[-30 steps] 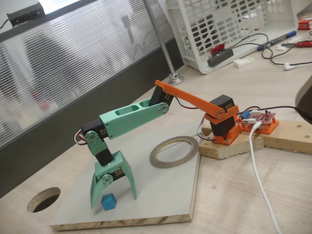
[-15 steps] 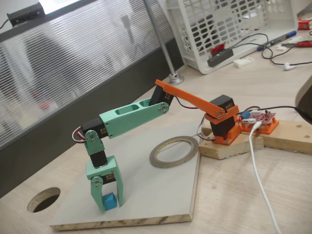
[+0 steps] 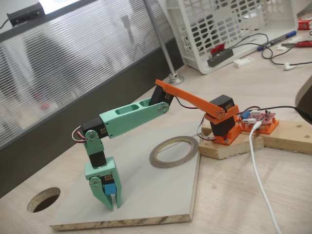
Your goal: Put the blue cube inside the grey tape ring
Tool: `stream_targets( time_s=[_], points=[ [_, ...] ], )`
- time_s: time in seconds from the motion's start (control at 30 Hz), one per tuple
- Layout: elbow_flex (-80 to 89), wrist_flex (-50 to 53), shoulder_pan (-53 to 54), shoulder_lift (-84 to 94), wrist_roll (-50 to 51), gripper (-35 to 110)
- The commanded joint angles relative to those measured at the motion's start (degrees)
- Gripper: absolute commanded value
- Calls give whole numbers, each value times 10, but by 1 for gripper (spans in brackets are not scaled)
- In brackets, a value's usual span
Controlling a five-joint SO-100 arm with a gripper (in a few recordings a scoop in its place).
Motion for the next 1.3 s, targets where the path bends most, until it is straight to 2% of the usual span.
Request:
stream_targets(
  time_s=[0.0,0.17,0.4,0.53,0.87,1.03,1.27],
  points=[
    [3,-3,-1,45,11,6],
    [46,-3,-1,76,9,6],
    [269,-4,0,328,7,6],
    [350,-4,9,399,6,6],
    [420,-40,278,473,5,6],
    [468,-79,304,499,5,6],
    [694,-82,307,669,4,5]
  ],
)
